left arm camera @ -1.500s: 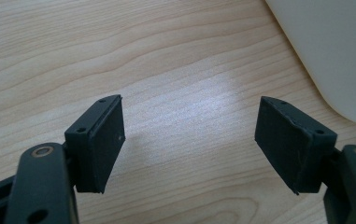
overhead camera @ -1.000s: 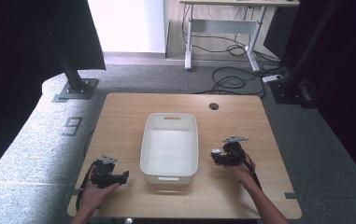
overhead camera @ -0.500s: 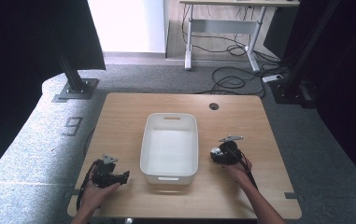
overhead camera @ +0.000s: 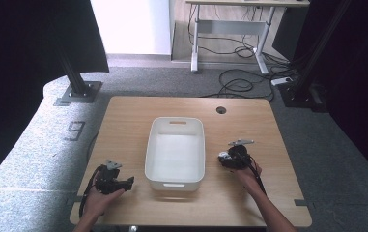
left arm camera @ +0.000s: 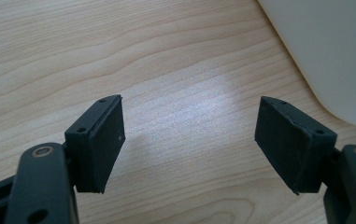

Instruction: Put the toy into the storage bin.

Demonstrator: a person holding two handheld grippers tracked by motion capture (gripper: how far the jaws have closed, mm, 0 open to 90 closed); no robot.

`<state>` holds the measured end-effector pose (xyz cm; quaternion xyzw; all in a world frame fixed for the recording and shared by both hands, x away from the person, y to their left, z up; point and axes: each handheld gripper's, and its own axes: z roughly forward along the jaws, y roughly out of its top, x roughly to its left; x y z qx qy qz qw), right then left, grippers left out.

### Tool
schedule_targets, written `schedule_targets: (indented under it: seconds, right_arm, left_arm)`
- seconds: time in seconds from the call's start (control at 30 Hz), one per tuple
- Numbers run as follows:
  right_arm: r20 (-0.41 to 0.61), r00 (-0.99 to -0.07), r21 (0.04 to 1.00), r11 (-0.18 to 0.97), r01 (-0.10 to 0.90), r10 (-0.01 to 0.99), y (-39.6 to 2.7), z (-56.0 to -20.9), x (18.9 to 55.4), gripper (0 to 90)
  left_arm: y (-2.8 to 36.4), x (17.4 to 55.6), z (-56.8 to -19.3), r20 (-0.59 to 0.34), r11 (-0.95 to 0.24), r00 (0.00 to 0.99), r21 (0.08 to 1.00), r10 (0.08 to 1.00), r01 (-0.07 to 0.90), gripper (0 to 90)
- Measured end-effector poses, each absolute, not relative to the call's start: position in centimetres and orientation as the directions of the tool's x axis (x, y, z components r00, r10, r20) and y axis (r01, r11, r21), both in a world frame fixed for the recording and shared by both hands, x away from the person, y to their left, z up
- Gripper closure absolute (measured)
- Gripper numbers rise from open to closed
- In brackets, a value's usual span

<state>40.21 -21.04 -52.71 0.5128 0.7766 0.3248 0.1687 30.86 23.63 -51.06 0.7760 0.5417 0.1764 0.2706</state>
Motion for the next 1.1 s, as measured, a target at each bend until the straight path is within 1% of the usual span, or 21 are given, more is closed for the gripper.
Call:
schedule_targets:
  seconds: [0.27, 0.77, 1.1]
  right_arm:
    - [0.098, -0.408, 0.697, 0.230, 0.679, 0.908, -21.9, -51.7, 39.9, 50.9]
    - [0.098, -0.445, 0.748, 0.229, 0.623, 0.890, -22.3, -48.3, 38.7, 51.0]
    - [0.097, -0.463, 0.788, 0.217, 0.577, 0.881, -21.8, -44.1, 38.4, 51.0]
  left_arm:
    - [23.6, 30.9, -51.1, -0.016, -0.270, 0.351, 0.609, 0.936, 0.746, 24.9]
    - [23.5, 30.8, -51.1, -0.014, -0.268, 0.348, 0.609, 0.937, 0.746, 24.9]
    - [23.5, 30.8, -51.0, -0.016, -0.262, 0.343, 0.613, 0.939, 0.746, 24.8]
